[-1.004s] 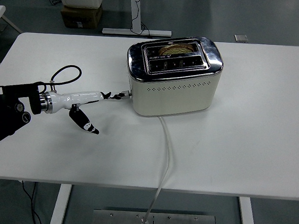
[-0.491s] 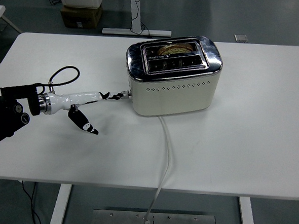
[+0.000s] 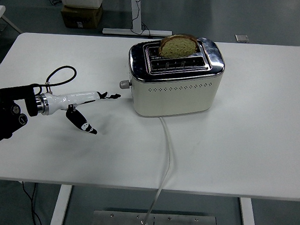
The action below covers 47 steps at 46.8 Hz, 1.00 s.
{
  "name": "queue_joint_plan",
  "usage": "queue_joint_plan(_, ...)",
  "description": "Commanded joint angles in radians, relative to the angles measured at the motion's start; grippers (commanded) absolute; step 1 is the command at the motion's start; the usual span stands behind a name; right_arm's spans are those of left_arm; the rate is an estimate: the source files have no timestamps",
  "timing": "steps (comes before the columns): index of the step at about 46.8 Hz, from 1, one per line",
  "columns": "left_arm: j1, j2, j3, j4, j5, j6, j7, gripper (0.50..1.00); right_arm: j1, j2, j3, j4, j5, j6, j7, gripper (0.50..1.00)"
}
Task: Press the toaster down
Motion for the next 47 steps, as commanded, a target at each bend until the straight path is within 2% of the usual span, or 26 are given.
queue_joint_plan(1,0.009,0.002,0.001,0.0,0.002,0.0,0.0,1.0,0.0,0.0,0.001,0.0,0.0,0.0,0.0,1.0)
queue_joint_plan(12,0.008,0.002,-0.002,0.0,-0.005,0.0,0.0,1.0,0.0,0.0,0.001,0.0,0.0,0.0,0.0,1.0)
queue_joint_plan(18,-0.006,0.005,-0.004,0.0,-0.069,0.0,0.0,1.0,0.0,0.0,0.0,0.0,0.0,0.0,-0.001,1.0)
queue_joint_plan(32,-0.046,0.131,-0.005,0.028,-0.42,-0.006,0.0,1.0,0.0,0.0,0.0,0.0,0.0,0.0,-0.001,1.0)
queue_joint_plan(47,-0.089,0.15,-0.012,0.081,-0.84,0.005,0.002,1.0,0.0,0.0,0.0,0.0,0.0,0.0,0.0,1.0)
